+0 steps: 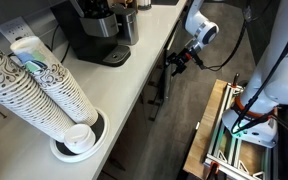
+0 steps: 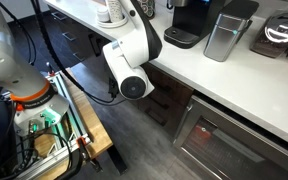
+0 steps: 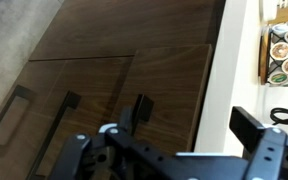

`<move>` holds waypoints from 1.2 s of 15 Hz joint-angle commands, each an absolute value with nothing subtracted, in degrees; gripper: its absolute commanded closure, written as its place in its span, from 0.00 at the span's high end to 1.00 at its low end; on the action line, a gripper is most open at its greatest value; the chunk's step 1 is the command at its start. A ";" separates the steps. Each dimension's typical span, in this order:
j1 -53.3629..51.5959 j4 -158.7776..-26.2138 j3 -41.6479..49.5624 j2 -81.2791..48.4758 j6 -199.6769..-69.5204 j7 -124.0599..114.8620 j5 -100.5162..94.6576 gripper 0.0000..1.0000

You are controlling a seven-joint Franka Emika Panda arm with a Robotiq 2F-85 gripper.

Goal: Open the topmost drawer on the right

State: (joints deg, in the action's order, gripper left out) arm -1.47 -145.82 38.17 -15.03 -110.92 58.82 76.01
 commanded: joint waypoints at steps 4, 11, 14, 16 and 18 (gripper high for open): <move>4.98 -144.35 31.78 -16.01 -111.88 58.44 75.05 1.00; 6.44 -142.81 29.78 -19.46 -110.29 57.88 77.16 1.00; 11.65 -140.55 23.18 -24.08 -108.33 58.61 80.41 1.00; 13.99 -138.78 20.41 -26.95 -107.79 59.39 82.80 1.00; 15.78 -136.65 18.50 -30.02 -106.67 59.85 84.84 1.00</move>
